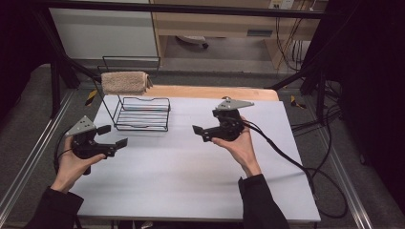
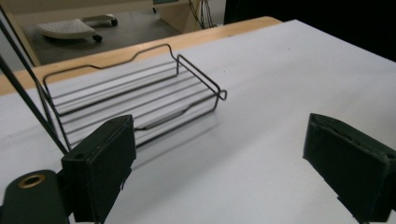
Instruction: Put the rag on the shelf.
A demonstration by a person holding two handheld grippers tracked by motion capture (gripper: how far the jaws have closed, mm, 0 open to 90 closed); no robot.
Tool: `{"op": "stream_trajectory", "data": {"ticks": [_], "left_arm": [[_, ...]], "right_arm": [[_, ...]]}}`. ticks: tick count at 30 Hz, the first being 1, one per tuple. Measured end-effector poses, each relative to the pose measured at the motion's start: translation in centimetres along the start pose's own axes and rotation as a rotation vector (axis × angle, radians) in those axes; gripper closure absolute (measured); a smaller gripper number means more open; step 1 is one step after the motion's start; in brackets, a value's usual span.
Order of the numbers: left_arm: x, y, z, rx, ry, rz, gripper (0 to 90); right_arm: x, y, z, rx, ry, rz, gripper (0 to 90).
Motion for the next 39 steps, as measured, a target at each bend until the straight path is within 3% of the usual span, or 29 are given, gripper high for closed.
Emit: {"op": "stream_trajectory", "data": {"ticks": [12,24,30,39], "left_arm": [[4.1,-0.9,-0.8,0.019,-0.022,0.065,10.1],[7.1,-1.5,-1.1,0.039,-0.024,0.108,10.3],[8.1,-2.0,-1.1,0.028,-0.04,0.162,9.7],[8.7,-2.3,-1.6,0.038,-0.066,0.197,9.5]], "right_arm": [[9.1,4.2,-2.8,0.048,-0.123,0.051,0.5],[16.6,7.5,-3.4,0.027,-0.158,0.098,0.5],[18.9,8.7,-3.4,0.013,-0.163,0.107,0.5],[19.8,8.9,-3.3,0.017,-0.165,0.113,0.5]]}}
Point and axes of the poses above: each handheld gripper's, and its own axes: y roughly backward along the jaws, x roughly out of its underside, z roughly to its left, the point moved 5 cm from there along -y, roughly forward along the jaws, and after that the axes turned 11 degrees about y, right-handed, at the moved point
